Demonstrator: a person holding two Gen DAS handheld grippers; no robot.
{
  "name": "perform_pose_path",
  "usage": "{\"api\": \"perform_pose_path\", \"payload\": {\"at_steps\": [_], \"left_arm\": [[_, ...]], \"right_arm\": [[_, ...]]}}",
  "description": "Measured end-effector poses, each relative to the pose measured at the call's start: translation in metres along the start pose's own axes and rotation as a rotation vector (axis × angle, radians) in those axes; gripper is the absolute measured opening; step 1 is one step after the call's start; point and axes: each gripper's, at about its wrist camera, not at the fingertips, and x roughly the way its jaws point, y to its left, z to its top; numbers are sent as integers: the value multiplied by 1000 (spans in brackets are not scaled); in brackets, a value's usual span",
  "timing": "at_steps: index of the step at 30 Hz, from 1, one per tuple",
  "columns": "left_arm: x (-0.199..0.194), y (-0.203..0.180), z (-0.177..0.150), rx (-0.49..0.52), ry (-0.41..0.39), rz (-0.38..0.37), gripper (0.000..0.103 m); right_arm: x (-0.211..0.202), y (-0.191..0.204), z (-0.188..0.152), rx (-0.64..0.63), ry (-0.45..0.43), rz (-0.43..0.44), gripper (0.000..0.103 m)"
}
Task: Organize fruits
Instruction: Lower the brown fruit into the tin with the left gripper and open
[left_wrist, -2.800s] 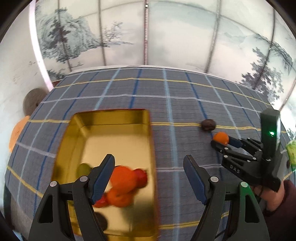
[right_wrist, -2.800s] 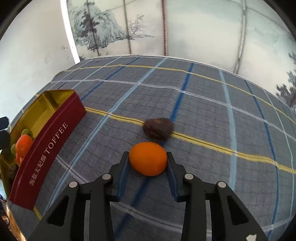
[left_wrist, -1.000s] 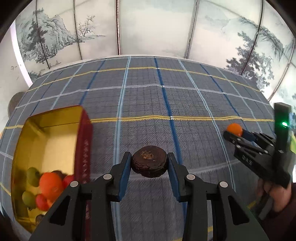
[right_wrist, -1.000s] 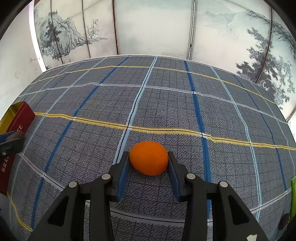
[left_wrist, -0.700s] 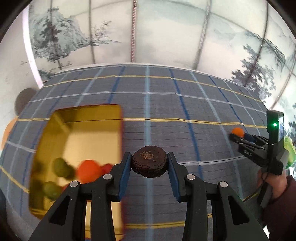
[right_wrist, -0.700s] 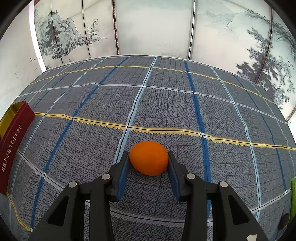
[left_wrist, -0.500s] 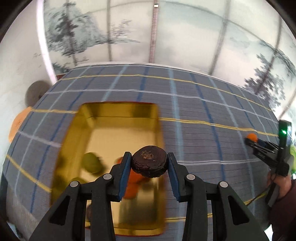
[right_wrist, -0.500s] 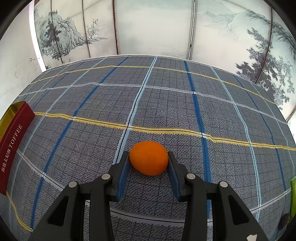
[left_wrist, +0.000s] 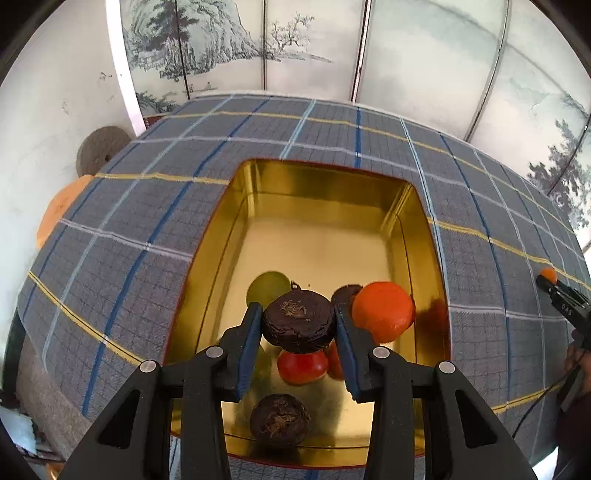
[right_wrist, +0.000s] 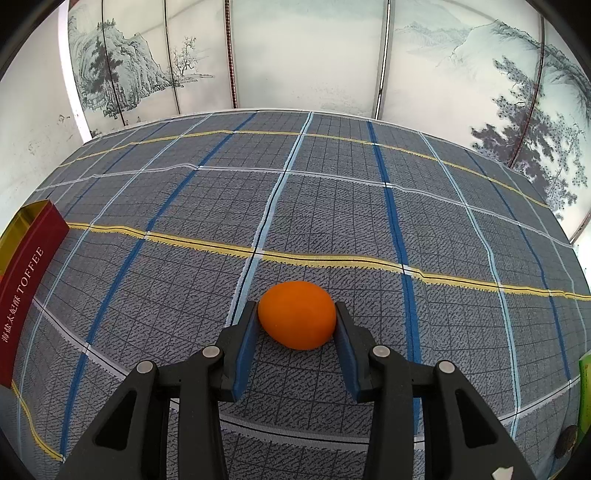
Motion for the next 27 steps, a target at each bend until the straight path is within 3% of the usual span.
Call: {"api": "perform_pose_path", "payload": {"at_steps": [13,27], "left_arm": [[16,-3,-6,21,32,38,41],[5,-5,-12,51,13,54,47]], "right_arm": [[1,0,0,0,0,-2,38],[1,-1,0,0,0,-2,38]]}}
